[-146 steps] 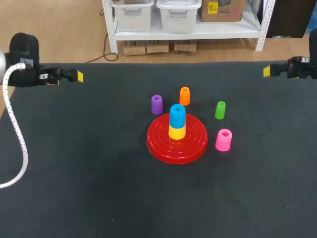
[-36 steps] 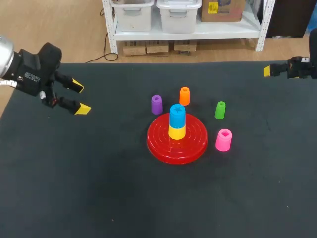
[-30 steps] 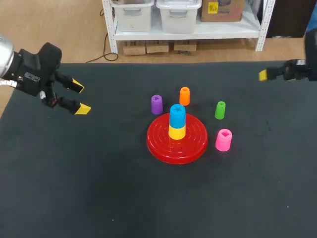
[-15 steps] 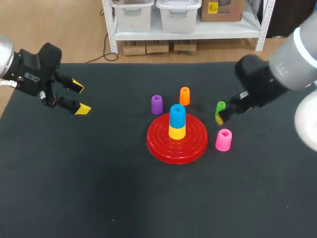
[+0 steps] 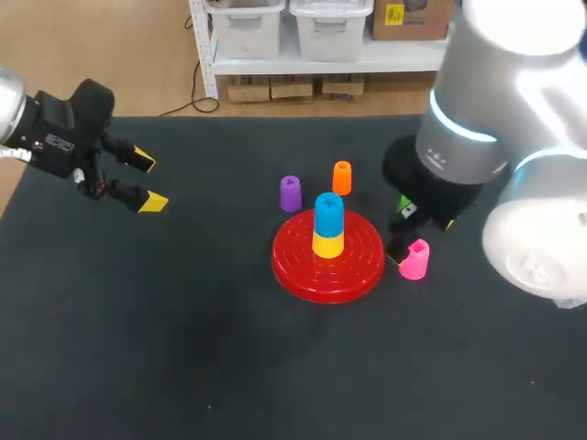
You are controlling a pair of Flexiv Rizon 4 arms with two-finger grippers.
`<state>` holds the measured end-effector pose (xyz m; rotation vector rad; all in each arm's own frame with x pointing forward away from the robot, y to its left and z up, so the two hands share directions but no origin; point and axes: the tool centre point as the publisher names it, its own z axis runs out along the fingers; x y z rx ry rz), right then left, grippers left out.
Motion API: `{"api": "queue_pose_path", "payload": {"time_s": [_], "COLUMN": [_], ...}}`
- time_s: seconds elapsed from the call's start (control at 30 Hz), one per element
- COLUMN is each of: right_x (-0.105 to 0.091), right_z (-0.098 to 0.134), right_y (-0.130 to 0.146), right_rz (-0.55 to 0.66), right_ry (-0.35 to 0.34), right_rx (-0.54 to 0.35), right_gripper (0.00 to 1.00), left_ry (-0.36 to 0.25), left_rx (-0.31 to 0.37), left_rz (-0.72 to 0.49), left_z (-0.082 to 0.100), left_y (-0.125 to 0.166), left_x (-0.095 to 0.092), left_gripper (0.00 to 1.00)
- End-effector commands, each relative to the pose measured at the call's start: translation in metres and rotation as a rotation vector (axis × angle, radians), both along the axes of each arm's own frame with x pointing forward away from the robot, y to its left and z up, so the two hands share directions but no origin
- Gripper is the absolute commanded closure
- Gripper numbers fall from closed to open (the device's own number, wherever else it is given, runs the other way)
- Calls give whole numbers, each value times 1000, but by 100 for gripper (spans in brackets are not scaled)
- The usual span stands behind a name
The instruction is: Pick up and stack the cylinders on the red base in this order: pink,purple,orange,green
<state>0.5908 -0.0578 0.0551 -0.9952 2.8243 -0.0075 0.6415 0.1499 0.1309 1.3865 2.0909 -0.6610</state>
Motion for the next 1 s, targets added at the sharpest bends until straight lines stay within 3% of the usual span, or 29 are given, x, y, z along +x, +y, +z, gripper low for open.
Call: {"api": "queue_pose_path", "payload": {"time_s": [0.03,0.3,0.8,0.9,1.0], "right_x": [13,34,19,19,19], "right_z": [-12,-25,-38,-39,-35], "right_y": [4,-2,-7,-7,-7], "right_rz": [-28,-88,-65,-69,-70], "right_ry": [-7,53,73,74,73], "right_rx": [-24,44,-5,-5,7], "right_gripper": [0,0,0,22,30], "left_ry": [-3,-3,-3,-3,-3], "left_rx": [-3,-3,-3,-3,-3], "left_rz": [0,0,0,0,0], "left_z": [-1,-1,-1,-1,-1], "left_y": [1,1,1,1,1], "left_x": [0,0,0,0,0], "left_gripper": [0,0,0,0,0]}}
